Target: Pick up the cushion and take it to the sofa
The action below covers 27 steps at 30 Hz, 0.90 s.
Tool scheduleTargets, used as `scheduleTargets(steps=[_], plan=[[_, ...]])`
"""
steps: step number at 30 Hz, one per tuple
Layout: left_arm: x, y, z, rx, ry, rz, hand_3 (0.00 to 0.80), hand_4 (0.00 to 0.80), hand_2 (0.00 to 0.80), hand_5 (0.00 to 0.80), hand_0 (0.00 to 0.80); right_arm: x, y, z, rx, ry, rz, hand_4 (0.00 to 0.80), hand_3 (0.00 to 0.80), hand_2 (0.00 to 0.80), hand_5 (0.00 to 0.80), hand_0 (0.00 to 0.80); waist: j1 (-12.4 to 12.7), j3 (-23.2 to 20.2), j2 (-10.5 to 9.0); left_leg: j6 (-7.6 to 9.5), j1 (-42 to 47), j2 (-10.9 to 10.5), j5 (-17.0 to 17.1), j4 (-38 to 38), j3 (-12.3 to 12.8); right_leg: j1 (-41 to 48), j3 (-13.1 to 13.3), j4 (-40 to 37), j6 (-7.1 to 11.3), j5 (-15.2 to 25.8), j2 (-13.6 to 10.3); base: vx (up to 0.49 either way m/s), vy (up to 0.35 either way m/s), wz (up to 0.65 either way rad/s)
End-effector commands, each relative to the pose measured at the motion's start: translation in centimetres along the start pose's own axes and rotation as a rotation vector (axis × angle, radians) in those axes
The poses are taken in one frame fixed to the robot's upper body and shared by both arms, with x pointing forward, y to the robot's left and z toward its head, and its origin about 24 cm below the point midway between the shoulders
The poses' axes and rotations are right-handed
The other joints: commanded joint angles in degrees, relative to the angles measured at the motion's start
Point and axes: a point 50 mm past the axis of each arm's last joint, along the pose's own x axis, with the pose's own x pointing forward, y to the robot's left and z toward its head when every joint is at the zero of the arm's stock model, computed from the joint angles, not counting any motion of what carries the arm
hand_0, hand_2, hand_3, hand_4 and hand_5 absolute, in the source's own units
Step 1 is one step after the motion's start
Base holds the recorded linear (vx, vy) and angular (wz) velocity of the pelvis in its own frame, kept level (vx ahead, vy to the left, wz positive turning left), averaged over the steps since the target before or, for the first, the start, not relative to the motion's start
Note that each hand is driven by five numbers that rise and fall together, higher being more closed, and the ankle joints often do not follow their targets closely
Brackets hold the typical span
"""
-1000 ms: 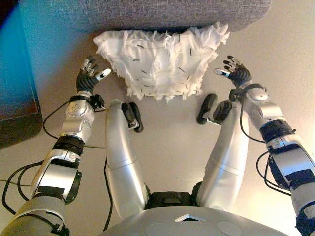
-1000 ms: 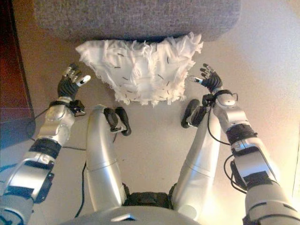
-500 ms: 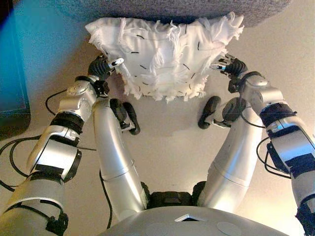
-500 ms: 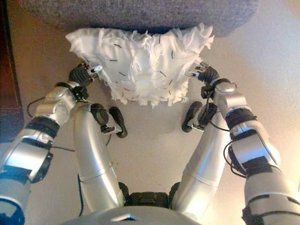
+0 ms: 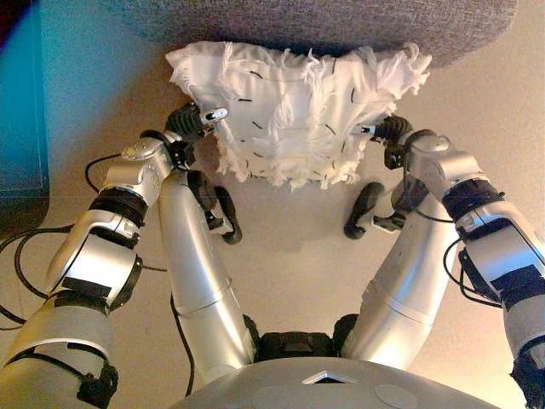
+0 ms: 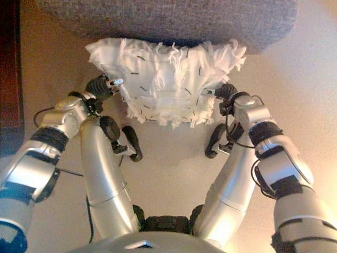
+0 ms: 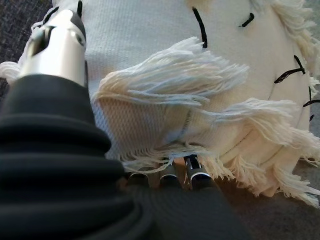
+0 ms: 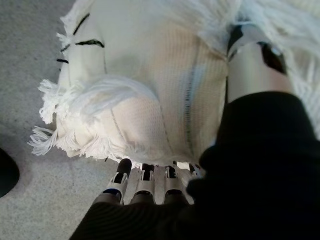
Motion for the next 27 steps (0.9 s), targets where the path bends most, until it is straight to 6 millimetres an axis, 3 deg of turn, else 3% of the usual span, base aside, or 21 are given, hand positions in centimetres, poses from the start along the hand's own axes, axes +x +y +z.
scheduleTargets(steps=[1, 2, 3, 4, 9, 18, 21, 27], plan=[[1.0, -4.1, -0.1, -0.041, -0.024, -0.262, 0.000, 0.000, 0.000, 0.000, 0.000, 0.3, 5.1, 1.9, -0.072, -0.070, 0.258, 0.000, 0.000, 0.000, 0.000, 0.000, -0.2, -0.4, 2.60, 1.36, 0.9, 1.1, -8.7, 1.3, -0.7, 4.0, 6.6, 0.1, -0.90, -4.6, -0.4, 0.029, -0.002, 0.08], [1.0, -4.5, -0.2, -0.042, -0.022, -0.299, 0.242, 0.242, 0.242, 0.242, 0.242, 0.2, 5.5, 2.0, -0.086, -0.078, 0.276, 0.000, 0.000, 0.000, 0.000, 0.000, -0.1, -0.4, 2.57, 1.24, 0.9, 1.1, -8.8, 1.6, -0.8, 4.0, 6.7, 0.3, -0.90, -4.6, -0.4, 0.022, -0.005, 0.04], [1.0, -5.0, -0.3, -0.041, -0.022, -0.340, 0.458, 0.458, 0.458, 0.458, 0.458, 0.2, 5.9, 2.1, -0.100, -0.090, 0.296, 0.154, 0.154, 0.154, 0.154, 0.154, -0.2, -0.4, 2.60, 1.18, 0.9, 1.0, -8.8, 1.7, -1.0, 4.0, 6.8, 0.3, -0.92, -4.6, -0.4, 0.000, 0.000, 0.00], [1.0, -5.4, -0.4, -0.043, -0.023, -0.368, 0.800, 0.800, 0.800, 0.800, 0.800, 0.1, 6.2, 2.2, -0.109, -0.101, 0.311, 0.800, 0.800, 0.800, 0.800, 0.800, -0.2, -0.4, 2.62, 1.14, 0.9, 1.0, -8.8, 1.8, -1.1, 4.0, 6.8, 0.3, -0.89, -4.5, -0.4, 0.000, 0.000, 0.00], [1.0, -6.8, -0.6, -0.030, -0.030, -0.466, 0.800, 0.800, 0.800, 0.800, 0.800, -0.1, 7.4, 2.1, -0.089, -0.122, 0.351, 0.800, 0.800, 0.800, 0.800, 0.800, -0.2, -0.4, 2.42, 0.84, 0.9, 1.1, -9.1, 2.9, -1.7, 4.0, 7.7, 1.2, -0.85, -4.3, -0.3, 0.037, -0.013, 0.02], [0.8, -7.5, -0.4, 0.016, -0.060, -0.525, 0.800, 0.800, 0.800, 0.800, 0.800, -0.4, 7.8, 1.5, -0.002, -0.160, 0.398, 0.800, 0.800, 0.800, 0.800, 0.800, -0.5, -0.4, 1.92, 0.73, 0.9, 1.6, -8.7, 2.4, -2.7, 4.0, 7.7, -0.1, -0.67, -3.4, -0.4, 0.011, -0.001, 0.02], [0.7, -8.0, 0.6, 0.057, -0.120, -0.568, 0.800, 0.800, 0.800, 0.800, 0.800, -0.5, 7.0, 2.0, -0.016, -0.200, 0.372, 0.800, 0.800, 0.800, 0.800, 0.800, -0.5, -0.5, 1.06, 0.49, 2.7, 2.5, -7.2, -2.5, -0.4, 4.2, 7.1, -4.5, -0.50, -1.8, -0.6, -0.033, -0.012, -0.02], [0.4, -8.8, 1.7, 0.039, -0.268, -0.530, 0.800, 0.800, 0.800, 0.800, 0.800, -1.1, 5.6, 1.6, 0.021, -0.312, 0.305, 0.800, 0.800, 0.800, 0.800, 0.800, -0.6, -2.5, 0.19, 0.14, 11.7, 4.3, -2.2, -18.1, 4.3, 14.0, 0.8, -20.4, 0.17, 2.3, -0.9, -0.057, -0.015, -0.12]])
